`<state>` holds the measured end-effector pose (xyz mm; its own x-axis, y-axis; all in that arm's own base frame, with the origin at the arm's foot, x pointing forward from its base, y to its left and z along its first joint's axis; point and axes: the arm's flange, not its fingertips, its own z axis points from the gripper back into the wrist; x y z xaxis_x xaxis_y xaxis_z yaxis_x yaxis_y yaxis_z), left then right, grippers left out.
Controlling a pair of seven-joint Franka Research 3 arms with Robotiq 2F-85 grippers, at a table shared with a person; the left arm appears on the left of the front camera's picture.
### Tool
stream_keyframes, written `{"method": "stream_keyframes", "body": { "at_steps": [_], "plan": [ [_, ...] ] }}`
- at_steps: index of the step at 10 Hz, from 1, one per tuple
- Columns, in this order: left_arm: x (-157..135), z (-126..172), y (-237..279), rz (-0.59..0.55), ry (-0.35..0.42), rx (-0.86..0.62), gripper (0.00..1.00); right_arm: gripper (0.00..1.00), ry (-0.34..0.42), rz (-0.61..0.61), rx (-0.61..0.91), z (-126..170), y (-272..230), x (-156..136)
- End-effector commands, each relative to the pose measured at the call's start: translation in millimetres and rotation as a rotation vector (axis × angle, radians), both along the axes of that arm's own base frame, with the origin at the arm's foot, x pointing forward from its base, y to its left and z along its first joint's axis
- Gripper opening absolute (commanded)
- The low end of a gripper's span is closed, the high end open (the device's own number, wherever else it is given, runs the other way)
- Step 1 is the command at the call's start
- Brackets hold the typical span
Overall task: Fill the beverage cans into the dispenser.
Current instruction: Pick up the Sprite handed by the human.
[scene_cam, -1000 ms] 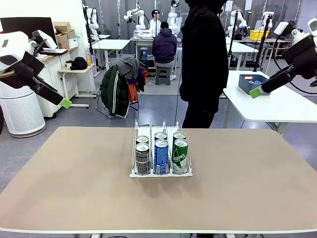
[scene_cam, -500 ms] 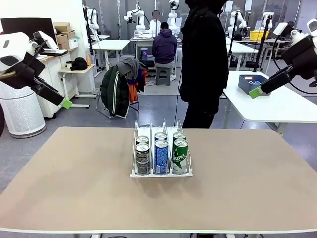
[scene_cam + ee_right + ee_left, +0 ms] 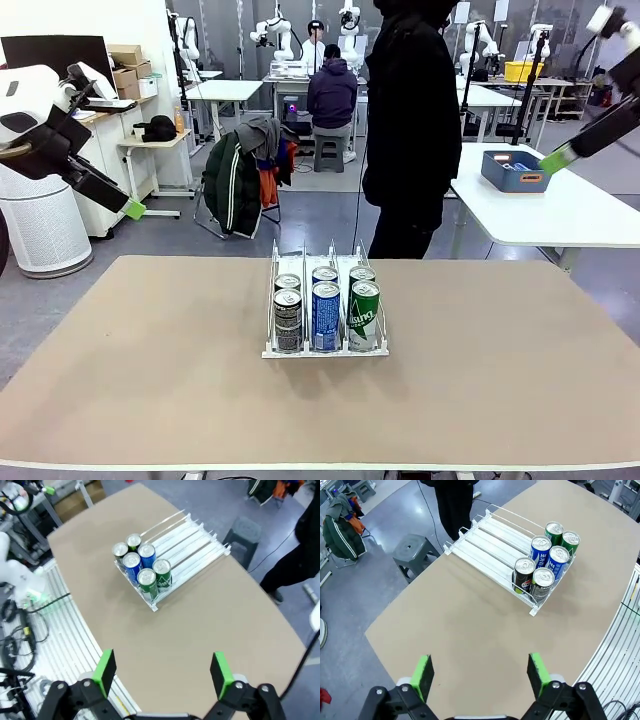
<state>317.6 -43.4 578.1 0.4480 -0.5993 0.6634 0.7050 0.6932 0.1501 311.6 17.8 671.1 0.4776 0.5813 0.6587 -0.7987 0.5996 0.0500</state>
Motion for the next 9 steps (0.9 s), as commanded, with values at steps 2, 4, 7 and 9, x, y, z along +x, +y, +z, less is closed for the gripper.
{"method": "stream_keyframes", "body": {
  "at_steps": [2, 4, 7, 9],
  "plan": [
    [0, -1, -1, -0.001, 0.011, -0.006, 1.00, 1.00, -0.041, 0.035, 0.051, 22, -26, -1],
    [0, -1, -1, -0.001, 0.011, -0.006, 1.00, 1.00, -0.063, 0.041, 0.059, 40, -38, 5],
    [0, -1, -1, -0.001, 0.011, -0.006, 1.00, 1.00, -0.118, 0.055, 0.086, 50, -38, 2],
    [0, -1, -1, -0.001, 0.011, -0.006, 1.00, 1.00, -0.162, 0.038, 0.116, 50, -35, -4]
  ]
}}
